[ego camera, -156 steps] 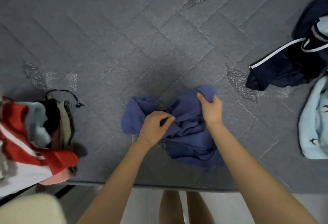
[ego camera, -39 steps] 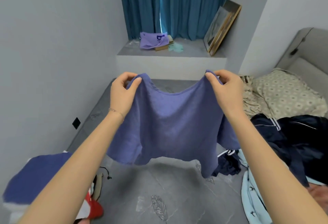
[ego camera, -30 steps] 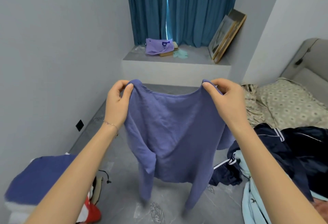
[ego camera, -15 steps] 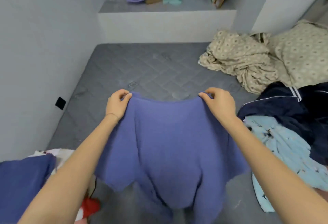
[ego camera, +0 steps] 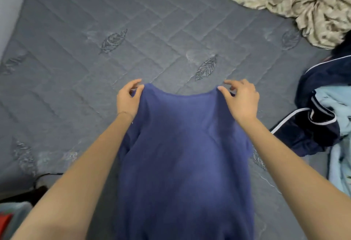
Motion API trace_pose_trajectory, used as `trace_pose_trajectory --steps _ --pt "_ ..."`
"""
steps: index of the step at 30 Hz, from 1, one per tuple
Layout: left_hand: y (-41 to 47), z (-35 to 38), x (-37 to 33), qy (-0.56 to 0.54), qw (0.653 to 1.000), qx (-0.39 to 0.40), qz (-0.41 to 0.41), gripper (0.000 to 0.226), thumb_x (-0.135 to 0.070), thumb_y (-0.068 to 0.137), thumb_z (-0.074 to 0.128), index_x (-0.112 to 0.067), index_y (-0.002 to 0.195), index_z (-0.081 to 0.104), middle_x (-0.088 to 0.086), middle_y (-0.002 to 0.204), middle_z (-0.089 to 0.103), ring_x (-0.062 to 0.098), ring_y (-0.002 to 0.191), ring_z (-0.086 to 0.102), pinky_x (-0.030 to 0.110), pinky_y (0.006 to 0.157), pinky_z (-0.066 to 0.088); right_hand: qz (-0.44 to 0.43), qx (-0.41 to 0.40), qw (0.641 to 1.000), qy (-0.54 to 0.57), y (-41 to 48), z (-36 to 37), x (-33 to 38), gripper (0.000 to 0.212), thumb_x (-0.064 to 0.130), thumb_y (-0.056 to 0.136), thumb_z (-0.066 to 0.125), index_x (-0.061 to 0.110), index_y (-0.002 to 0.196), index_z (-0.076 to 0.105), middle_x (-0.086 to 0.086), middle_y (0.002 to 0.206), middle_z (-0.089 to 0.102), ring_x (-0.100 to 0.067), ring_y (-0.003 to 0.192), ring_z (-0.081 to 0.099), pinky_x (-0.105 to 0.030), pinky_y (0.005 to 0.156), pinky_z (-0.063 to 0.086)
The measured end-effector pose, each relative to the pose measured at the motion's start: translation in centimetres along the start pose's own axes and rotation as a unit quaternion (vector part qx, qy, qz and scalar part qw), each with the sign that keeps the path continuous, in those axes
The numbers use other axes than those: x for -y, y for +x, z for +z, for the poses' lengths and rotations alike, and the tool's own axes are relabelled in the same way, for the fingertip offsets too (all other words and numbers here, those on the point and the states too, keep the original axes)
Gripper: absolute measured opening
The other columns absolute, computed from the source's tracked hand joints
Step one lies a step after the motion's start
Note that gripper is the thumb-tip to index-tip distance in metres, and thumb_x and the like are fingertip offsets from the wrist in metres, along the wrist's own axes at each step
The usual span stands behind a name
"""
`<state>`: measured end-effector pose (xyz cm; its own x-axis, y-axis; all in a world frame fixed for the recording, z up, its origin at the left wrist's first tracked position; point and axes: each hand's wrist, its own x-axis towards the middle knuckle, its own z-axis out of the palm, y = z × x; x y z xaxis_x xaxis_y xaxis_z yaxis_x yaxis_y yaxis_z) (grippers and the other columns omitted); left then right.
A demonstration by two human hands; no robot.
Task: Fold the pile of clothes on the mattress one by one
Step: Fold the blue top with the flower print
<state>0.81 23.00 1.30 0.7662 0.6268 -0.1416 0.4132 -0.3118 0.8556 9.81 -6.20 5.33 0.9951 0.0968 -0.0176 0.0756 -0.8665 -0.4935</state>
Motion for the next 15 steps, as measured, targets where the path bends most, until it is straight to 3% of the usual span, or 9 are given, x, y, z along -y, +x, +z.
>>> trace_pose_trajectory --steps 2,4,8,12,15 --pt "0.3 0.2 2.1 0.04 0.999 0.028 -0.006 0.039 -0.021 0.095 0.058 -0.011 0.133 0.054 0.006 0.129 0.059 0.018 0.117 0.054 0.025 0.106 0.037 0.007 0.023 1.0 -0.013 -0.4 1.9 -0.7 0.047 0.047 0.089 0.061 0.024 0.13 0.058 -0.008 0.123 0.054 -0.031 0.119 0.045 -0.043 0.098 0.034" --pt "-0.5 -0.4 4.2 0.117 0.992 0.039 -0.004 0.046 -0.024 0.096 0.055 -0.011 0.14 0.047 0.009 0.141 0.051 0.022 0.13 0.046 0.036 0.113 0.03 0.008 0.038 0.999 -0.014 -1.8 3.2 -1.5 0.054 0.046 0.088 0.063 0.023 0.137 0.053 -0.008 0.134 0.049 -0.03 0.126 0.04 -0.042 0.102 0.031" --pt "-2.3 -2.7 8.3 0.22 0.975 0.02 -0.017 0.048 -0.027 0.098 0.052 -0.011 0.142 0.044 0.008 0.149 0.041 0.024 0.139 0.034 0.043 0.115 0.023 0.019 0.08 0.996 -0.047 -4.2 5.2 -2.5 0.059 0.047 0.088 0.063 0.021 0.14 0.049 -0.009 0.145 0.042 -0.029 0.135 0.033 -0.042 0.105 0.028" --pt "-4.1 -5.0 12.1 0.288 0.951 0.009 -0.108 0.05 -0.03 0.1 0.046 -0.006 0.144 0.039 0.011 0.156 0.027 0.026 0.145 0.018 0.046 0.117 0.014 0.022 0.113 0.992 -0.048 -5.5 7.4 -2.3 0.067 0.051 0.087 0.063 0.022 0.144 0.043 -0.01 0.153 0.033 -0.029 0.143 0.024 -0.043 0.114 0.021" --pt "-6.1 -5.3 13.9 0.285 0.954 0.025 -0.086 0.043 -0.025 0.098 0.05 -0.007 0.137 0.048 0.013 0.157 0.024 0.027 0.146 0.015 0.046 0.117 0.011 -0.006 0.133 0.991 -0.027 -7.2 9.4 -1.2 0.071 0.051 0.086 0.063 0.02 0.146 0.04 -0.009 0.155 0.03 -0.027 0.146 0.019 -0.04 0.118 0.016"
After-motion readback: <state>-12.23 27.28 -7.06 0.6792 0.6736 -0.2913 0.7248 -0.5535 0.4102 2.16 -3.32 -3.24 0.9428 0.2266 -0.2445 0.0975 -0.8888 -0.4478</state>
